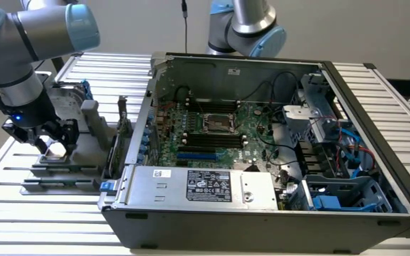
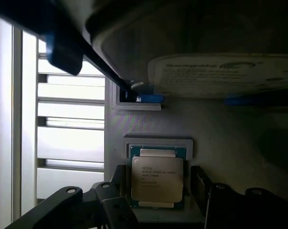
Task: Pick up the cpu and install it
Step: 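Pick up the cpu and move it towards the insertion slot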
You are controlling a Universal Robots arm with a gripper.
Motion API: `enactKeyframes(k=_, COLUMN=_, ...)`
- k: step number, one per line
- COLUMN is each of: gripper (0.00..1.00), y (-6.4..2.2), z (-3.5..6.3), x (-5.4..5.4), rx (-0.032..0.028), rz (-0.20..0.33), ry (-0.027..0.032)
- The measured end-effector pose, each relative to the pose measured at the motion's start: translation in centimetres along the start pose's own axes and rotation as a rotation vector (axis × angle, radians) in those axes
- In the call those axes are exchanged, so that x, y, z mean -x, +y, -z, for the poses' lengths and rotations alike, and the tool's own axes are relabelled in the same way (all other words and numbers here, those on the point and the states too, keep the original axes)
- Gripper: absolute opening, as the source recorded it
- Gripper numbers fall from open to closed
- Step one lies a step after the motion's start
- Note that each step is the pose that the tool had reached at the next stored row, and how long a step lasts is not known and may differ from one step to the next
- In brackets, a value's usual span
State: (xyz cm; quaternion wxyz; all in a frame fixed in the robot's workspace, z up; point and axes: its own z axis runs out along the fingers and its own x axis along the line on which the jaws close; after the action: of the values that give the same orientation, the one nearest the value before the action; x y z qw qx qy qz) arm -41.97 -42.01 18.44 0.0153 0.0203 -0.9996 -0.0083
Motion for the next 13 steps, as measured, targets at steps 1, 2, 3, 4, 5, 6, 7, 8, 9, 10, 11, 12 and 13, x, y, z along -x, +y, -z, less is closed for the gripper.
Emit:
enactKeyframes(k=1, gripper=0.65, y=0.01, z=-0.02, x=-0.01, rx=0.0001, rz=0.000, ry=-0.0002)
enactKeyframes(k=2, gripper=0.65, y=0.01, z=-0.03, x=-0.02, rx=0.0001, rz=0.000, ry=-0.0002)
enactKeyframes(k=3, gripper=0.65, y=0.01, z=-0.04, x=-0.04, rx=0.0001, rz=0.000, ry=-0.0001)
enactKeyframes(k=4, gripper=0.65, y=0.01, z=-0.05, x=-0.06, rx=0.0000, rz=0.000, ry=-0.0001)
enactKeyframes(k=5, gripper=0.65, y=0.01, z=-0.07, x=-0.08, rx=0.0000, rz=0.000, ry=0.0000)
enactKeyframes(k=6, gripper=0.65, y=0.01, z=-0.07, x=-0.08, rx=0.0000, rz=0.000, ry=0.0000)
enactKeyframes(k=7, gripper=0.65, y=0.01, z=-0.08, x=-0.08, rx=0.0000, rz=0.000, ry=0.0000)
enactKeyframes(k=8, gripper=0.65, y=0.01, z=-0.08, x=-0.09, rx=0.0000, rz=0.000, ry=0.0001)
enactKeyframes(k=9, gripper=0.63, y=0.01, z=-0.08, x=-0.09, rx=-0.0001, rz=0.000, ry=0.0001)
enactKeyframes(k=10, gripper=0.63, y=0.01, z=-0.08, x=-0.09, rx=0.0000, rz=0.000, ry=0.0000)
enactKeyframes(k=11, gripper=0.56, y=0.01, z=-0.09, x=-0.09, rx=0.0000, rz=0.000, ry=0.0000)
enactKeyframes(k=12, gripper=0.56, y=0.01, z=-0.08, x=-0.09, rx=0.0000, rz=0.000, ry=0.0000)
enactKeyframes(k=13, gripper=0.56, y=0.01, z=-0.09, x=-0.09, rx=0.0000, rz=0.000, ry=0.0000)
